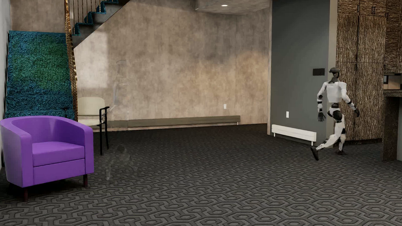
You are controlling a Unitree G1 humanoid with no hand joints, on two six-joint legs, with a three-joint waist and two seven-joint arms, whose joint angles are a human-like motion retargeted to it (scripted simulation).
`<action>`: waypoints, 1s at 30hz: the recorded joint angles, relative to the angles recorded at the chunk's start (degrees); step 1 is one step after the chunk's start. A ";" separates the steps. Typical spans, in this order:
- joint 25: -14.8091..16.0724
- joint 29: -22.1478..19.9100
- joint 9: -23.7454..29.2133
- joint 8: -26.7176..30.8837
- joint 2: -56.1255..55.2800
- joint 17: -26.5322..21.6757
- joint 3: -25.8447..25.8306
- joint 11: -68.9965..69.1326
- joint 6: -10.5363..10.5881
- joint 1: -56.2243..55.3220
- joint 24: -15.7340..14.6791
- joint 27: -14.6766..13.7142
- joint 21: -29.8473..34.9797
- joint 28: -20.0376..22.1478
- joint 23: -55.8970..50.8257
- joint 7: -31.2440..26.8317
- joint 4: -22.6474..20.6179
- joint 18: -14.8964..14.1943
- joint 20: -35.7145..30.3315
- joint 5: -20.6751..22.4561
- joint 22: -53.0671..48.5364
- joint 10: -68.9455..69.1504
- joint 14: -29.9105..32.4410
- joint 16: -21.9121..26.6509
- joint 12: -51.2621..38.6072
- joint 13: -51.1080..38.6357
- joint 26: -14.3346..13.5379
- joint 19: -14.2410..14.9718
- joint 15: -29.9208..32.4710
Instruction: Walk towards the fabric armchair
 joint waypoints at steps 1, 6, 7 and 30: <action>0.00 0.00 0.74 0.00 -2.01 0.82 -2.04 9.56 -1.33 0.96 0.00 0.00 1.16 0.00 4.16 0.00 -3.38 0.00 -0.69 -2.66 1.38 5.05 5.54 -0.27 -0.03 1.35 0.00 0.00 8.25; 0.00 0.00 3.64 0.00 -24.80 1.93 -18.25 29.25 0.56 23.05 0.00 0.00 12.65 0.00 20.89 0.00 -10.80 0.00 0.85 1.04 -4.28 2.65 -8.61 0.37 -8.57 5.75 0.00 0.00 -20.56; 0.00 0.00 3.56 0.00 -27.81 2.08 -21.54 20.98 1.02 27.57 0.00 0.00 13.03 0.00 22.52 0.00 -10.74 0.00 3.48 1.71 -8.74 1.23 -12.44 1.15 -9.28 7.71 0.00 0.00 -21.70; 0.00 0.00 1.82 0.00 -24.26 -3.63 -25.27 -1.38 4.06 29.31 0.00 0.00 -9.37 0.00 12.54 0.00 9.62 0.00 11.59 -1.34 -3.89 10.22 17.25 4.69 -5.33 8.13 0.00 0.00 -19.10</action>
